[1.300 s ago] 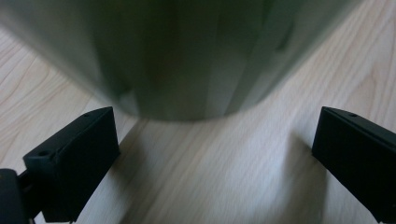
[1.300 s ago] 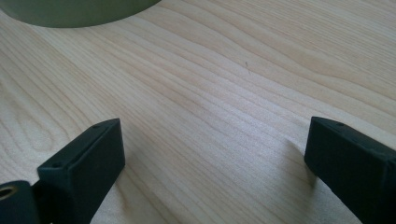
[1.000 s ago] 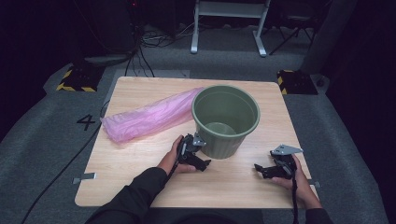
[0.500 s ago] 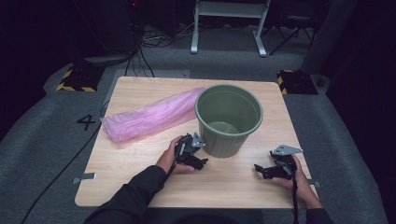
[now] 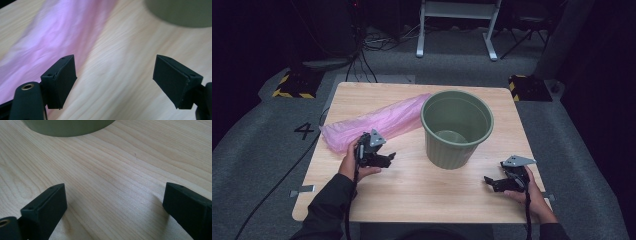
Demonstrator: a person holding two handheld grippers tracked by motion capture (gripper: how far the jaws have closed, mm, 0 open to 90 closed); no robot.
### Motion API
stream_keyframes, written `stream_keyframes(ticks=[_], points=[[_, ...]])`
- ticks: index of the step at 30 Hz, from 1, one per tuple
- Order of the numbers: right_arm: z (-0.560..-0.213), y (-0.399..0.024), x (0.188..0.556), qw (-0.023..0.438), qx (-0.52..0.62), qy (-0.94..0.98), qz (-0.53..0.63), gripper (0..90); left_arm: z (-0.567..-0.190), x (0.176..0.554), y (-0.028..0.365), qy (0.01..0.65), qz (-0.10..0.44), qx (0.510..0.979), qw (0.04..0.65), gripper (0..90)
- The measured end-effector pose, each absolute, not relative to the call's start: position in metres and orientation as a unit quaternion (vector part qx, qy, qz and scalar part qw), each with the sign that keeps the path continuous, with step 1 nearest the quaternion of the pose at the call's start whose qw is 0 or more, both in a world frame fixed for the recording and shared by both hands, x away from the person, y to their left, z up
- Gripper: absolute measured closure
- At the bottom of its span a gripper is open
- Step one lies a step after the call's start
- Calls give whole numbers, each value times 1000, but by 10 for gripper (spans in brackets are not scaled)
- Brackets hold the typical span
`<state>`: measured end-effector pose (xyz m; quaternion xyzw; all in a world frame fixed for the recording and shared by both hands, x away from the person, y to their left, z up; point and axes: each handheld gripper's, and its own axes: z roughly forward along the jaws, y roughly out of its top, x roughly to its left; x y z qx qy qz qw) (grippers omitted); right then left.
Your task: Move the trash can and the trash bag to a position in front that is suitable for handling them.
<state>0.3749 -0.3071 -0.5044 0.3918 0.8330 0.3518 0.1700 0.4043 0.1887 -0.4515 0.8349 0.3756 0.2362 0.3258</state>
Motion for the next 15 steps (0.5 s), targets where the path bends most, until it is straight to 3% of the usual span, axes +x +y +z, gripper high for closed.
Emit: stream_keyframes(ticks=[7,15], points=[[-504,-307,375,169,389,834,352,55,-446,398,234,419,270,810,309,184],[-504,-307,375,169,387,835,353,56,-451,387,280,463,267,782,320,225]])
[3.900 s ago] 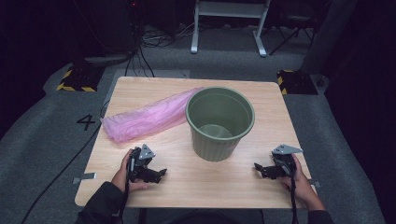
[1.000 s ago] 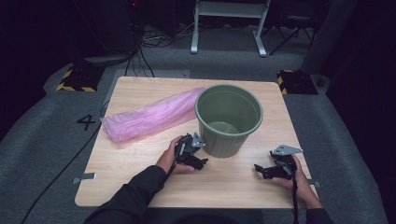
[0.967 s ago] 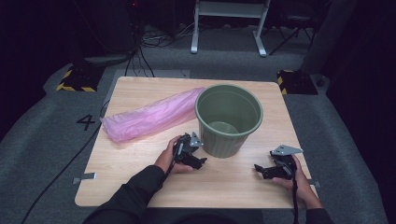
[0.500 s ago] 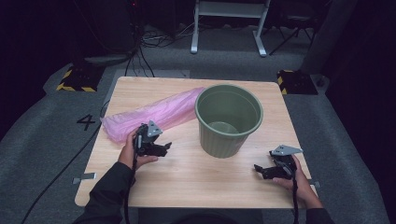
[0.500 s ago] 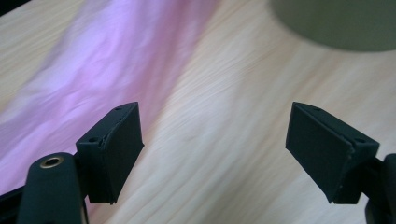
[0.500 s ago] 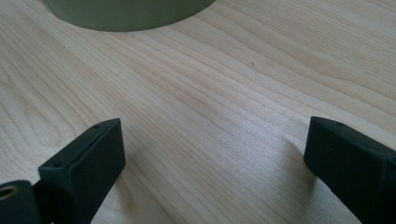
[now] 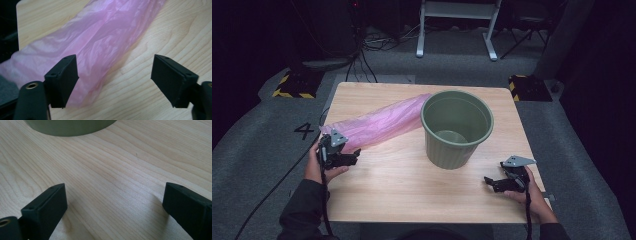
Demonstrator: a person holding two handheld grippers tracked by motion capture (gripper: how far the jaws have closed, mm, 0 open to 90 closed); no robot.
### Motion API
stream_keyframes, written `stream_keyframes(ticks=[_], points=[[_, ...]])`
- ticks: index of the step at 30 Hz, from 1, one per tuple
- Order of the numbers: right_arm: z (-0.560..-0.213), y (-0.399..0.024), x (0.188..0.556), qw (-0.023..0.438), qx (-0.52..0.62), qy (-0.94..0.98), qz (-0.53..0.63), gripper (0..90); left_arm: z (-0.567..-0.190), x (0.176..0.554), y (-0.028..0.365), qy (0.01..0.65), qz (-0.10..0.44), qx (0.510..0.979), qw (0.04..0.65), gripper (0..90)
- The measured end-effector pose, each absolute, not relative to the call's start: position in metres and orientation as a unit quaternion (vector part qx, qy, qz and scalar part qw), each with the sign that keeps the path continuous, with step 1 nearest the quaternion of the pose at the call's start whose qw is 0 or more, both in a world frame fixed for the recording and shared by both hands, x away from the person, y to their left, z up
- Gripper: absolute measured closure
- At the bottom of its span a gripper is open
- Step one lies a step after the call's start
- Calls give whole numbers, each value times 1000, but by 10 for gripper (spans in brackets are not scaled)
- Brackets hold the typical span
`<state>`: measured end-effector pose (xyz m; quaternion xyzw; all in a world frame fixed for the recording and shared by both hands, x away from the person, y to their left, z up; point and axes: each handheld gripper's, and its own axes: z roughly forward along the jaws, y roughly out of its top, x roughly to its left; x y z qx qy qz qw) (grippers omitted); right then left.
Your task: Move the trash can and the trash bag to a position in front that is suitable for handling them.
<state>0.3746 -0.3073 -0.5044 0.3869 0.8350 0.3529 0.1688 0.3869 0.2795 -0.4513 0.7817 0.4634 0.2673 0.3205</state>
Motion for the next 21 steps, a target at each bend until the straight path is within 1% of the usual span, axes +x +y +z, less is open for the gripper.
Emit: stream_keyframes(ticks=[1,3,4,5,6,8,10,11,13,16,17,18,19,21], points=[[-504,-307,375,169,387,835,353,56,-451,387,280,463,267,782,320,231],[-504,-307,375,168,386,835,353,55,-457,390,291,487,261,772,315,268],[-504,-307,375,168,386,836,353,55,-457,390,291,487,261,772,315,269],[-504,-307,375,168,386,836,353,55,-459,392,295,492,255,769,320,274],[-504,-307,375,168,386,836,353,55,-464,396,300,505,234,759,338,284],[-504,-307,375,168,386,836,353,56,-468,400,301,516,223,757,333,322],[-504,-307,375,167,386,836,353,56,-470,402,302,525,214,752,337,453],[-504,-307,375,167,384,836,353,55,-473,405,302,531,196,751,342,500],[-504,-307,375,167,384,837,353,55,-474,406,302,529,192,752,344,582],[-504,-307,375,167,385,836,353,55,-477,407,298,509,184,770,338,704],[-504,-307,375,167,385,836,353,55,-477,407,298,509,184,770,338,730],[-504,-307,375,167,384,836,353,55,-478,407,296,502,182,776,334,730],[-504,-307,375,167,384,837,353,55,-480,407,293,491,176,787,330,767],[-504,-307,375,167,383,837,353,55,-481,407,291,488,169,792,327,790]])
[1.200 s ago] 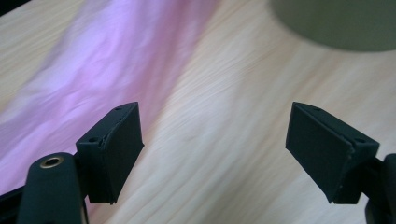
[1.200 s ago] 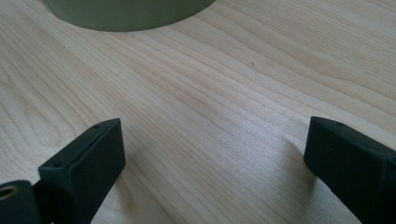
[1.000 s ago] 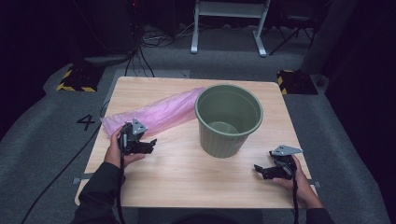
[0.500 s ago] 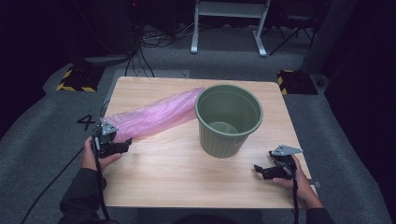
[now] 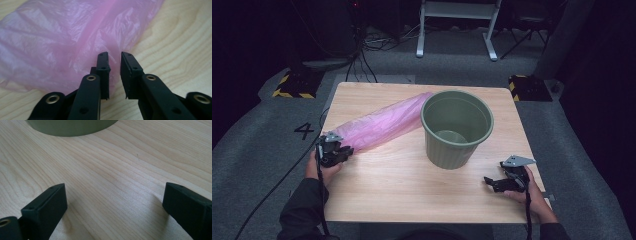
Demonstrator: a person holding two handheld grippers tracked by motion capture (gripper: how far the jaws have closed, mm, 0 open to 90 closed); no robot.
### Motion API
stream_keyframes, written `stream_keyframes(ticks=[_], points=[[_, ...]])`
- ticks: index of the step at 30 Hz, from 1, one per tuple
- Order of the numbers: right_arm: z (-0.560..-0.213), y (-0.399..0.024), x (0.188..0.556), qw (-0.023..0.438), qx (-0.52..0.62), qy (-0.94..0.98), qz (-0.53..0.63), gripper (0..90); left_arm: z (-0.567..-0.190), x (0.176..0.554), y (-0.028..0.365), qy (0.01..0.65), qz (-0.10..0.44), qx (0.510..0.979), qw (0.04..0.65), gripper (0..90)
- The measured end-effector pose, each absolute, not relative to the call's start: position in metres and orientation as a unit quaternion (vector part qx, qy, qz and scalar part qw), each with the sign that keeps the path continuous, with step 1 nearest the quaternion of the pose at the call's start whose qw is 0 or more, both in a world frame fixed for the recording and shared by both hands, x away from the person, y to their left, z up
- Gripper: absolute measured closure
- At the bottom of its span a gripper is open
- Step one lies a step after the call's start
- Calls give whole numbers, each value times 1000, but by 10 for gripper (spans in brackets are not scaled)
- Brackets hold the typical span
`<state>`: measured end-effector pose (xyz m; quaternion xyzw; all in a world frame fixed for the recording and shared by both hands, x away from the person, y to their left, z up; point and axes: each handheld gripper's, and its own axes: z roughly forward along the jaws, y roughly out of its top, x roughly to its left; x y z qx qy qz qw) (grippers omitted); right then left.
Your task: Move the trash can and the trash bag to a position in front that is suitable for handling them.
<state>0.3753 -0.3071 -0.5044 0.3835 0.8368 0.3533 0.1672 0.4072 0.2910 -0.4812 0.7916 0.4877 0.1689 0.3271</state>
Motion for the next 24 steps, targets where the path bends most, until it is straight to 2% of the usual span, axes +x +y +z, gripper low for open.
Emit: stream_keyframes(ticks=[7,24], points=[[-504,-307,376,166,382,837,354,55,-486,404,271,459,161,815,314,882],[-504,-307,375,167,383,837,354,56,-472,380,202,358,157,858,332,900]])
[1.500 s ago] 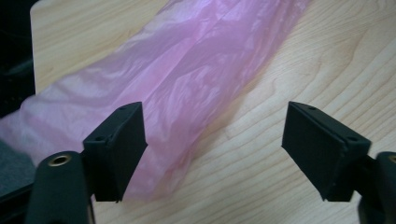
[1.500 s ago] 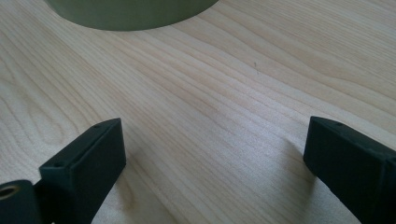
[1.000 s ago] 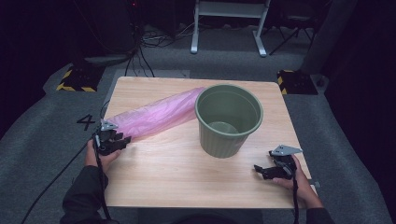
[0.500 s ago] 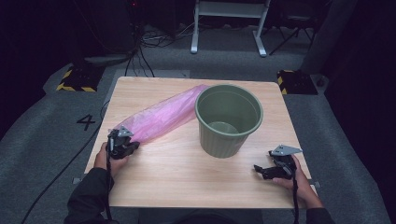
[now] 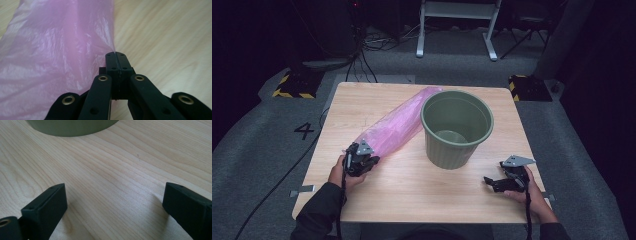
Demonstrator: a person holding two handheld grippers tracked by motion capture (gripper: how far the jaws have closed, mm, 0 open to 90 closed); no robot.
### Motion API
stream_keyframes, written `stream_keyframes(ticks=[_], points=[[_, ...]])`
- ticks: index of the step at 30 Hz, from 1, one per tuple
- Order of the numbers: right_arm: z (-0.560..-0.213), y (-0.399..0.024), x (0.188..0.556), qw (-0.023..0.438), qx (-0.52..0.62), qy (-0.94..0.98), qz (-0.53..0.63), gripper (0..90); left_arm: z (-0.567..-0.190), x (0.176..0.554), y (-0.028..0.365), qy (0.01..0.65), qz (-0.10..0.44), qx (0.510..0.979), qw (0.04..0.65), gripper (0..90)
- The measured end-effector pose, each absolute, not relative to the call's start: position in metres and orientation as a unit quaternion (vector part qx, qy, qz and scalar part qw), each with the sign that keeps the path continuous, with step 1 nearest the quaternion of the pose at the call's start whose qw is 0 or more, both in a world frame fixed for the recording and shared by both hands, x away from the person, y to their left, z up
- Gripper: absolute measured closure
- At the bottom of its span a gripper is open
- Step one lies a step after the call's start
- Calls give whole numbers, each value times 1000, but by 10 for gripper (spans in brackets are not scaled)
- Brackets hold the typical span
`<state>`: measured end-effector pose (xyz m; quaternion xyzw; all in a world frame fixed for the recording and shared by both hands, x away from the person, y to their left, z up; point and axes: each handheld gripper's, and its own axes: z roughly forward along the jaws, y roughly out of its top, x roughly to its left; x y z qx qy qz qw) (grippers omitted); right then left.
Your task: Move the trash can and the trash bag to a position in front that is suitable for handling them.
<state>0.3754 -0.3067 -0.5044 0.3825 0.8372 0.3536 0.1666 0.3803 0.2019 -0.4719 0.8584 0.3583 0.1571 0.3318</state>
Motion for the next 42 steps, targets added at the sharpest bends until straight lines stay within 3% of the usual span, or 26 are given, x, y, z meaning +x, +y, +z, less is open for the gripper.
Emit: stream_keyframes(ticks=[24,29,33,34,35,36,42], points=[[-504,-307,375,167,383,837,354,56,-484,336,109,265,107,890,355,867],[-504,-307,375,167,383,837,353,56,-482,325,96,243,102,894,362,744],[-504,-307,375,167,384,837,353,57,-477,312,89,237,121,889,373,439],[-504,-307,375,167,384,837,353,57,-476,309,88,236,128,888,374,439],[-504,-307,375,167,384,837,353,57,-471,303,87,233,143,884,378,323],[-504,-307,375,167,384,837,353,57,-471,303,87,233,143,884,378,279],[-504,-307,375,167,384,837,353,57,-447,291,93,220,163,873,403,206]])
